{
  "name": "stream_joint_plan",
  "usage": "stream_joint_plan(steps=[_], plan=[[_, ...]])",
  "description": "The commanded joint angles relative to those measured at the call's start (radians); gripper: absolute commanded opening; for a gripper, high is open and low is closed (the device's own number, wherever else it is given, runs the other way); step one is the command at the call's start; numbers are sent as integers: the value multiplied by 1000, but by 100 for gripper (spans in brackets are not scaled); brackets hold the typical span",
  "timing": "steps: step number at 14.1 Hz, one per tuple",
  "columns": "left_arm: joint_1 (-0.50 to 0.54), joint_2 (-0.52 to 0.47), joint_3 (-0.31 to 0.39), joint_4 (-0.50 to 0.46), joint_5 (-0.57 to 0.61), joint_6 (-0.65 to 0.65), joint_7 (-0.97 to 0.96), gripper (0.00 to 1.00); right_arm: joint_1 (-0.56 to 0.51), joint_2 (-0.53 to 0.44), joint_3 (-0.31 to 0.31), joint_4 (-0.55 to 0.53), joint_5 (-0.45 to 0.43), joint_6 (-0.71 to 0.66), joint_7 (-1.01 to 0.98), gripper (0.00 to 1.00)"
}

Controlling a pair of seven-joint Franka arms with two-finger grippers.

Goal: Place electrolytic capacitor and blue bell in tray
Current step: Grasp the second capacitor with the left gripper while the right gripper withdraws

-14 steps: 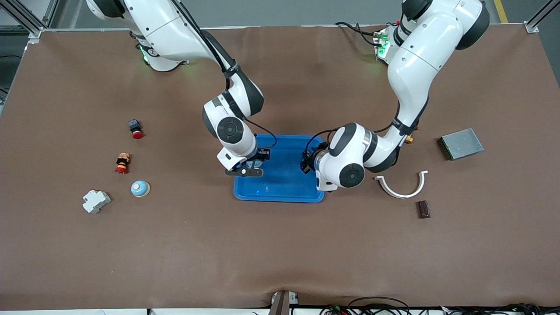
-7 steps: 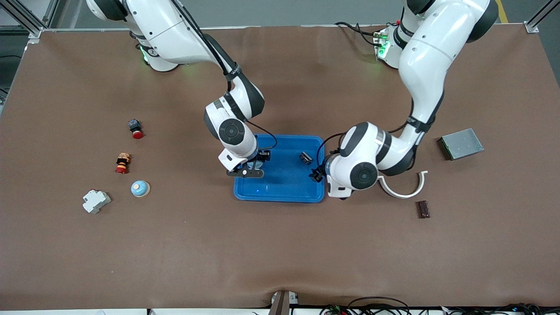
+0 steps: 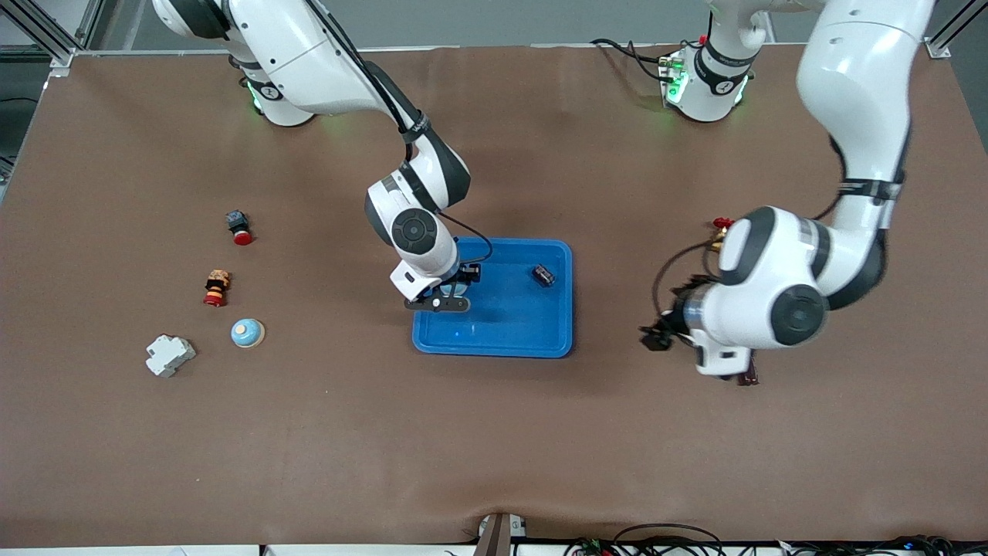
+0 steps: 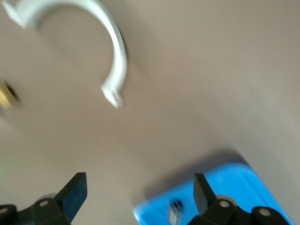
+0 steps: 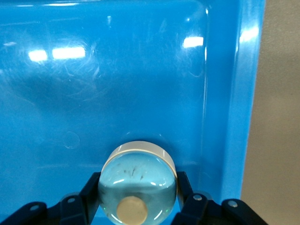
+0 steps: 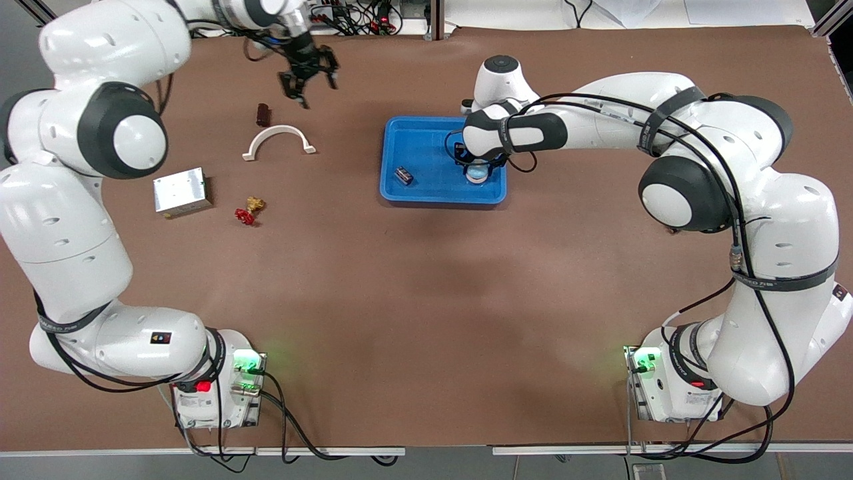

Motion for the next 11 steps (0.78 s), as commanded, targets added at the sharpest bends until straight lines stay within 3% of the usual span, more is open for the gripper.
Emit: stream_joint_plan(steps=[1, 4, 5, 10, 11], plan=[[92, 32, -4, -11, 122, -2, 195, 100, 14, 8, -8, 20, 14, 0, 7, 20], [158, 67, -3, -11, 165, 55, 462, 100, 15, 8, -8, 20, 12, 0, 7, 66], [158, 79, 0, -11, 169, 83, 526, 100, 17, 7, -8, 20, 11, 0, 6, 96], [160, 134, 61, -11, 208, 236, 736, 90, 20, -4, -8, 20, 6, -16, -2, 100], [160, 147, 63, -11, 208, 265, 752, 84, 17, -11, -9, 20, 6, -19, -11, 100]])
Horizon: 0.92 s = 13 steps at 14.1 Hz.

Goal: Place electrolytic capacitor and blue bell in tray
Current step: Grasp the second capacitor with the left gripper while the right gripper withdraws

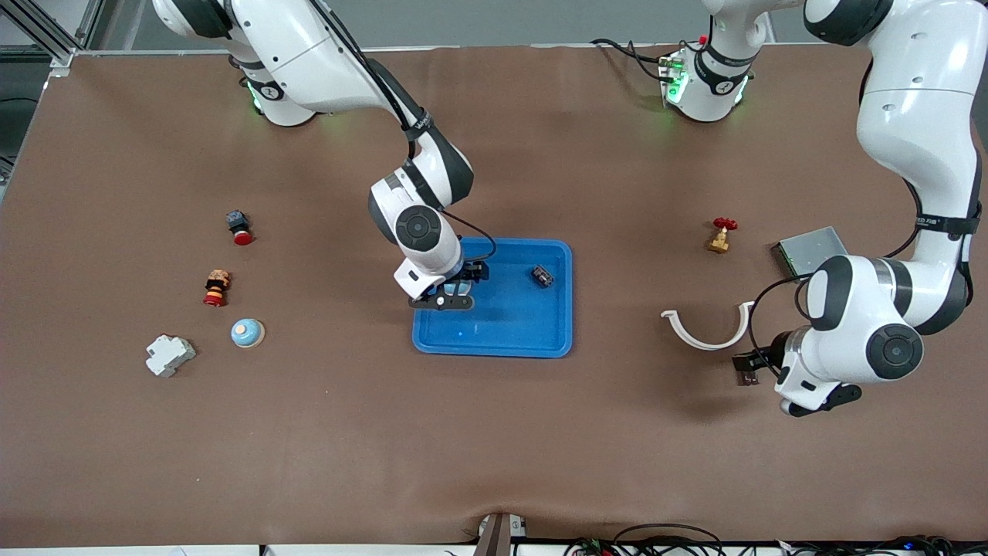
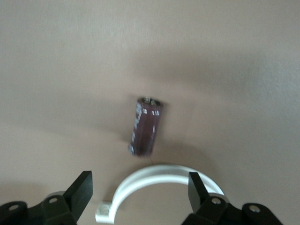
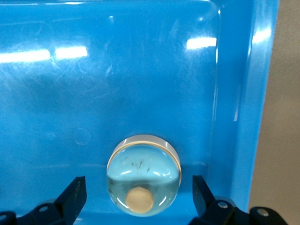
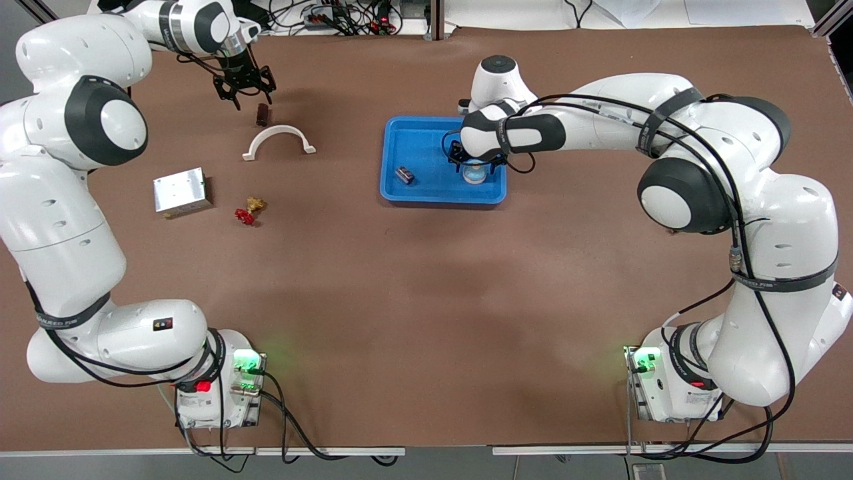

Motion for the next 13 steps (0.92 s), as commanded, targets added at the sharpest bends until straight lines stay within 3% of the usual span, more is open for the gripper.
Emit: stream_joint_plan(steps=[1, 5, 10, 11, 13], plan=[[-10, 27, 16, 2, 21, 73, 61, 79, 2, -31, -9, 7, 6, -33, -11, 100], [-10, 50, 16, 2, 23, 101, 113, 68, -24, -110, -15, 13, 1, -166, -48, 100], [-10, 77, 28, 2, 27, 132, 153, 66, -133, -248, -17, 1, -2, -395, -276, 100], [-10, 79, 28, 2, 29, 135, 161, 64, -150, -283, -18, -13, -17, -423, -313, 100], [-10, 83, 28, 2, 28, 136, 161, 59, -173, -369, -18, -77, -127, -424, -377, 100]])
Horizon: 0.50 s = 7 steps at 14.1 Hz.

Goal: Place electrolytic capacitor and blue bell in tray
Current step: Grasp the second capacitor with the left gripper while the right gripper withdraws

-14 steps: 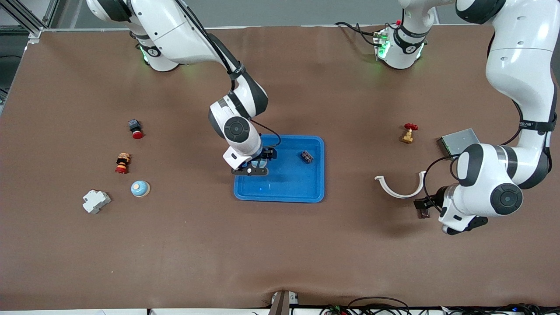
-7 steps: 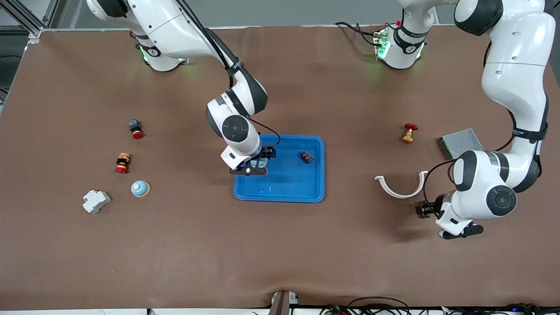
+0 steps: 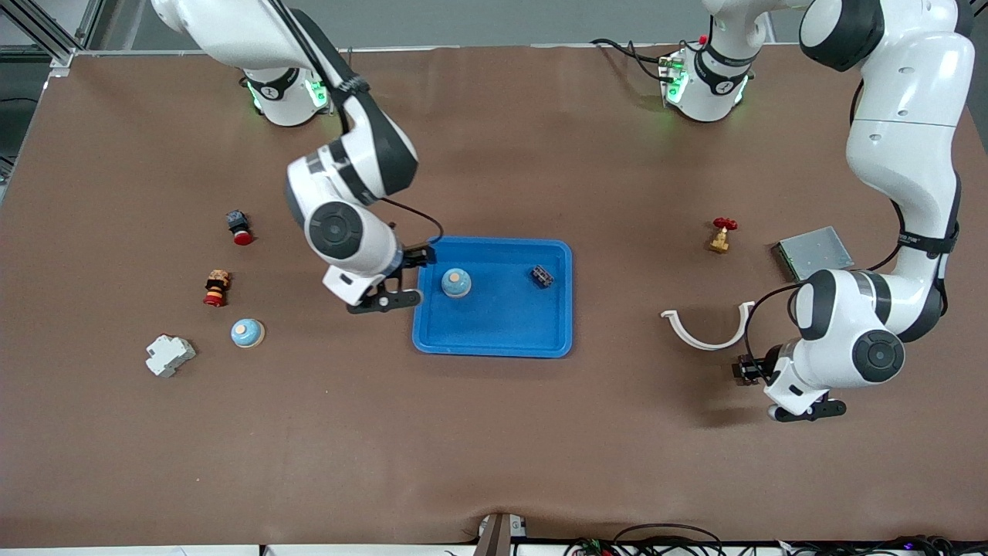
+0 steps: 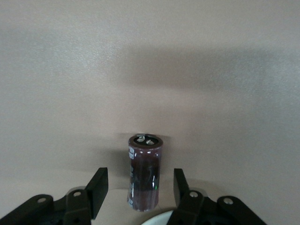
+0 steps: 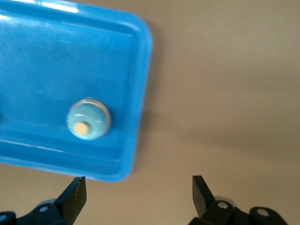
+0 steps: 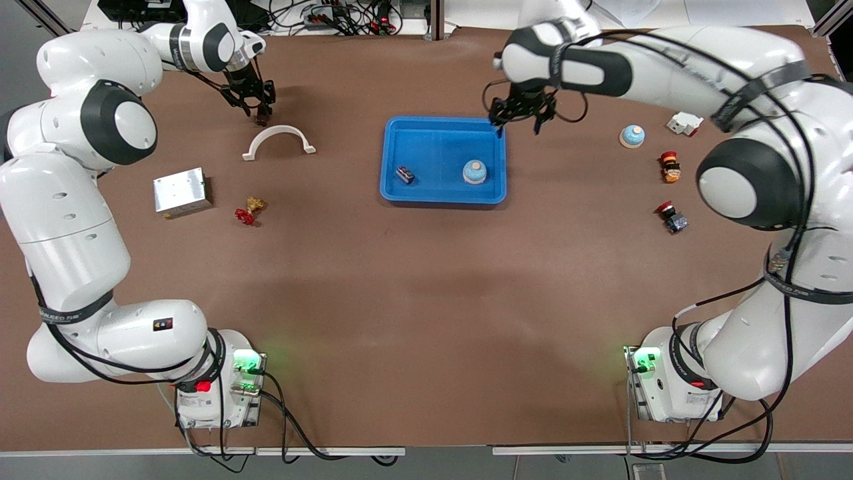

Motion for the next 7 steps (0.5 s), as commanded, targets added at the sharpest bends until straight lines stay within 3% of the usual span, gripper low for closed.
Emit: stream_joint_plan(steps=[1, 2, 4, 7], plan=[[-7, 16, 7, 3, 23, 13, 12, 55, -28, -152, 12, -135, -115, 9, -61, 100], [-9, 18, 7, 3, 23, 14, 12, 47, -45, -198, 12, -168, -133, 13, -64, 100], [-9, 16, 7, 5, 22, 16, 10, 3, -74, -285, 12, -244, -137, 16, -107, 100], [-13, 8, 7, 9, 21, 16, -8, 0, -175, -408, 14, -374, -137, 57, -274, 100]])
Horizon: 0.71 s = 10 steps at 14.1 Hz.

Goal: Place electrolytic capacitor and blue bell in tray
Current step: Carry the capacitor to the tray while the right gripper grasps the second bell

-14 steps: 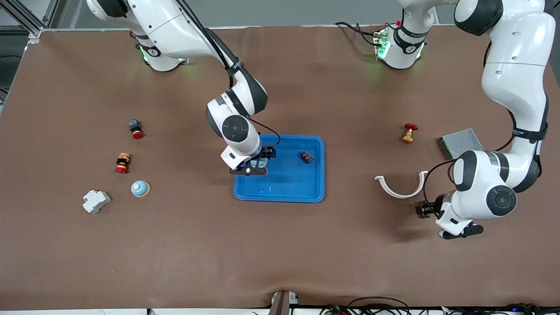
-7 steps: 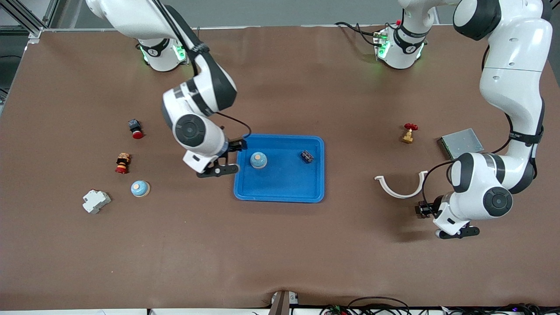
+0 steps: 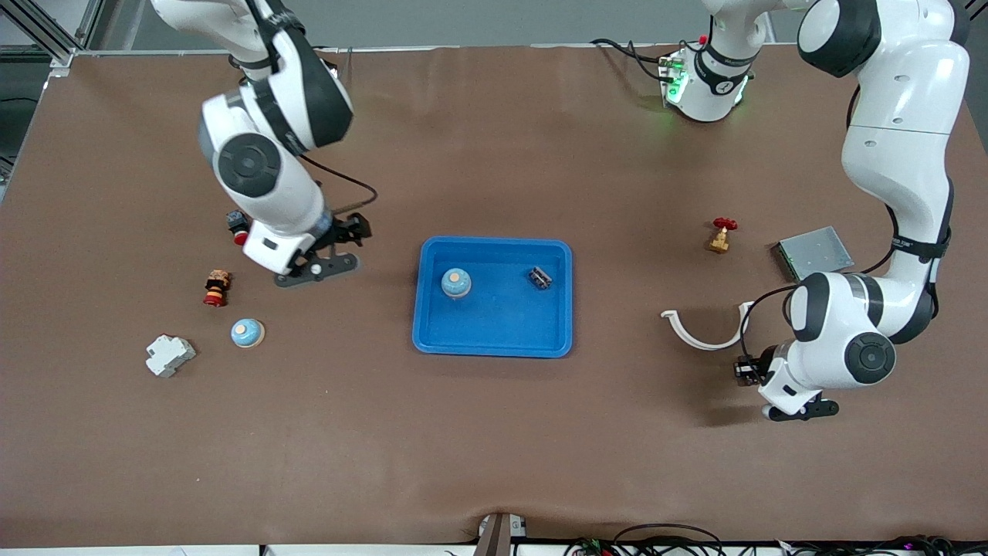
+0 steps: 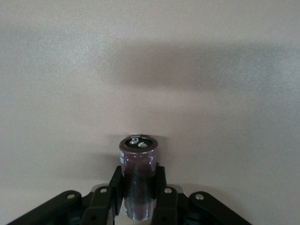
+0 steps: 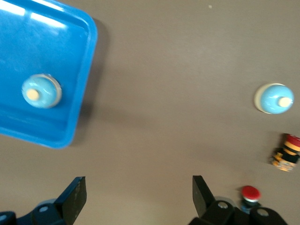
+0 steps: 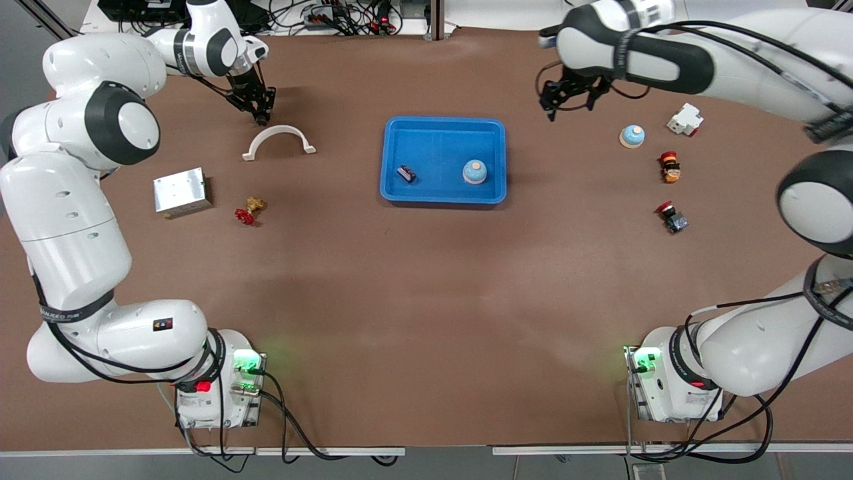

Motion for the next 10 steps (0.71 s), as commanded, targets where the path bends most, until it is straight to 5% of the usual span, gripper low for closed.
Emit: stream_joint_plan(steps=[1, 5, 10], plan=[[-12, -15, 7, 8, 19, 4, -14, 0, -116, -151, 15, -187, -14, 86, -166, 100], [-19, -40, -9, 26, -25, 0, -161, 0, -263, -166, 15, -310, -14, 244, -382, 100], [-25, -52, -141, 43, -27, 0, -416, 0, -357, -51, 14, -309, -14, 407, -539, 100]])
